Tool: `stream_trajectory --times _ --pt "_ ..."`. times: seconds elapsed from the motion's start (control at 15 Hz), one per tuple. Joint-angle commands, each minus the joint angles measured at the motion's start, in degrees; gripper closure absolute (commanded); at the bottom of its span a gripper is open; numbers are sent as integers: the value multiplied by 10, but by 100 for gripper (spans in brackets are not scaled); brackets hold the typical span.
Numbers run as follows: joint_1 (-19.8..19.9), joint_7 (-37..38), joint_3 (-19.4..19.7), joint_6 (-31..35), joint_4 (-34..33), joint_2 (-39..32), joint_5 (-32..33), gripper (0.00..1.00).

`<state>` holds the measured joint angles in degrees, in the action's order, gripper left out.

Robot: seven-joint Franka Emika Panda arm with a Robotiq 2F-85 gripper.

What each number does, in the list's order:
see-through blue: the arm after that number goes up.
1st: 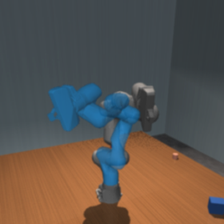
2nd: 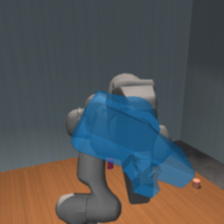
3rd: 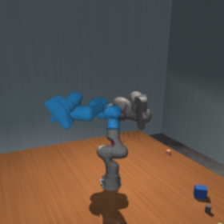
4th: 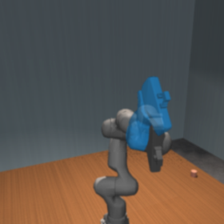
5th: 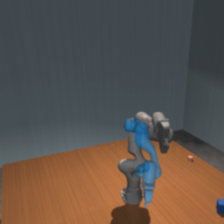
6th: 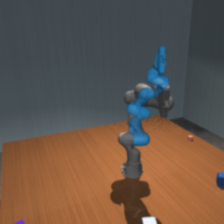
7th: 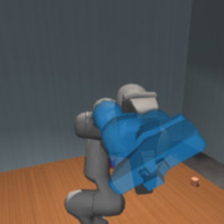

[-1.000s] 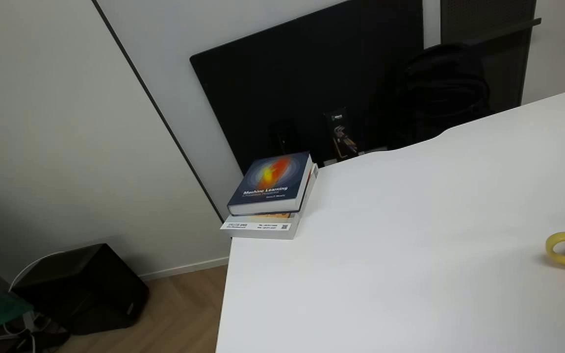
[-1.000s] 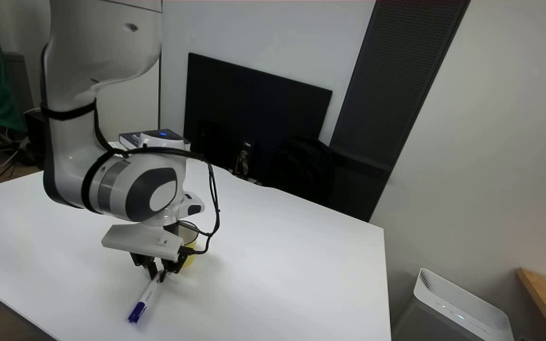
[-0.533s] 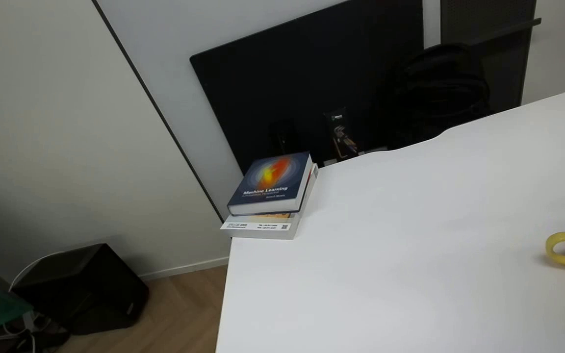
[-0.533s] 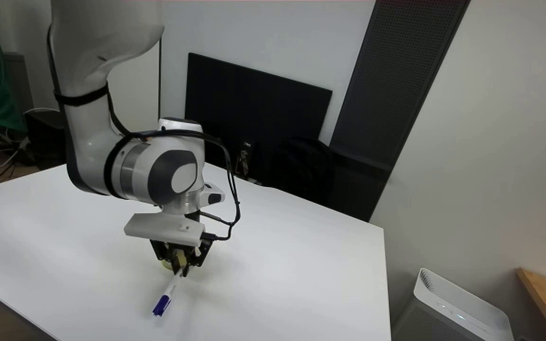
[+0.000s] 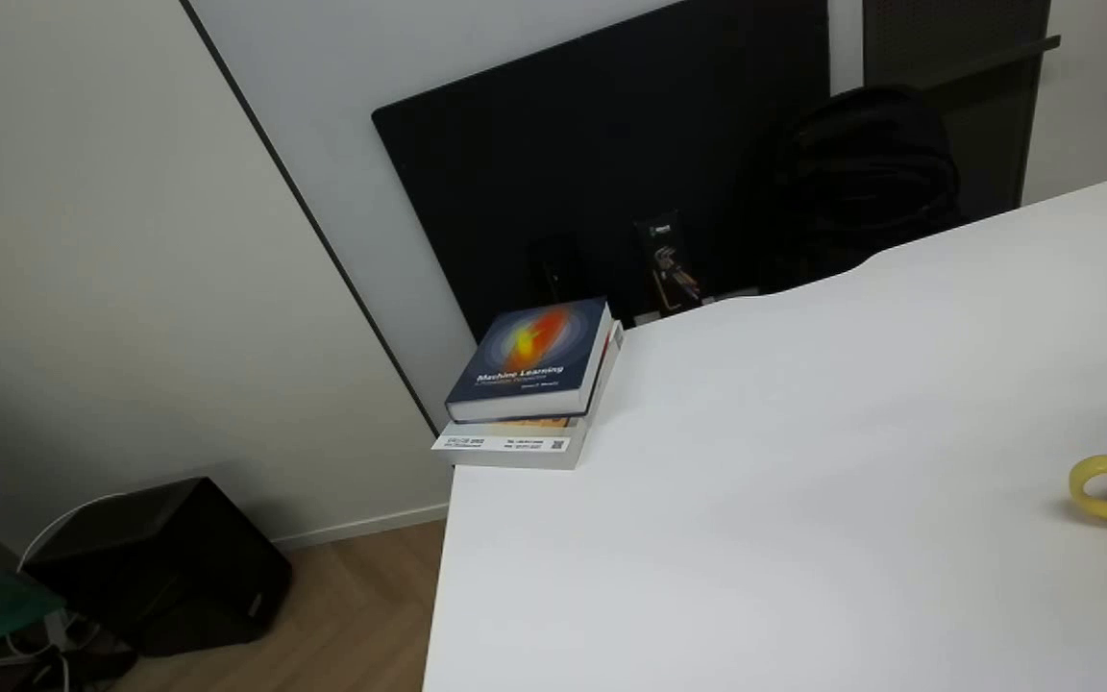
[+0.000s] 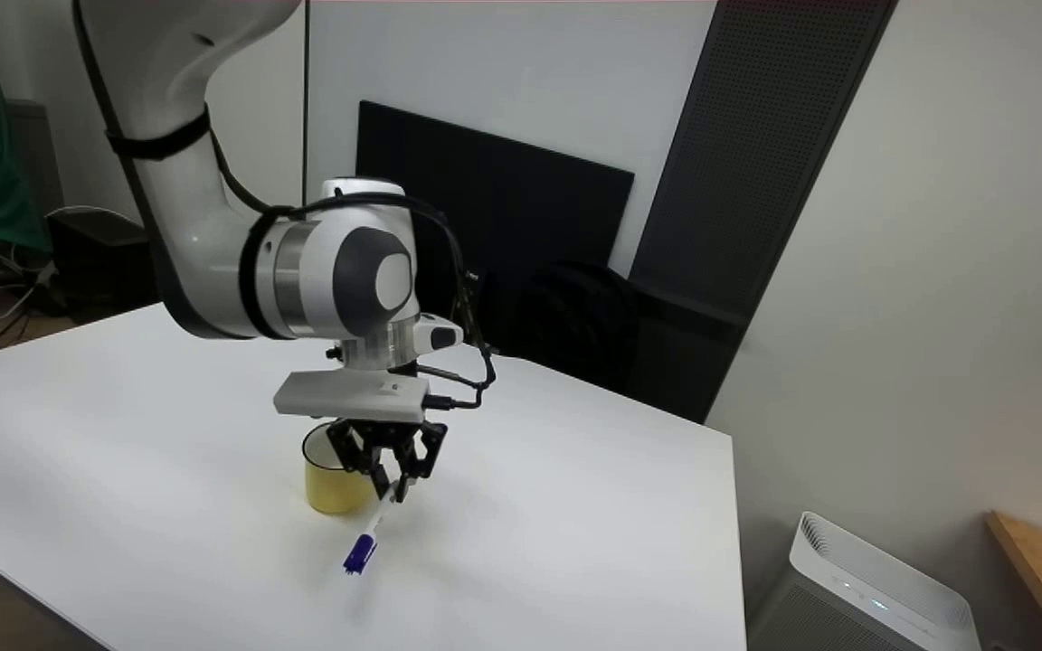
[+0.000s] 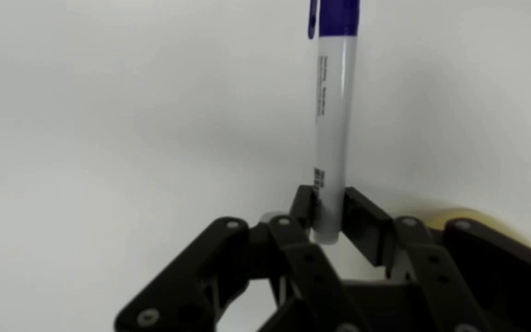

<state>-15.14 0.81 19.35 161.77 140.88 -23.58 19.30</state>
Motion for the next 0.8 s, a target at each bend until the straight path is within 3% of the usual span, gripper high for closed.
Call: stream_trajectory --times 0.0,0.4,0.47,0.73 --pt "-34 95 43 -26 -12 41 85 94" --pt "-32 226 47 -3 -52 79 194 94" --pt "-65 251 77 9 -59 77 208 94" --pt "-115 381 121 69 -89 65 298 94"
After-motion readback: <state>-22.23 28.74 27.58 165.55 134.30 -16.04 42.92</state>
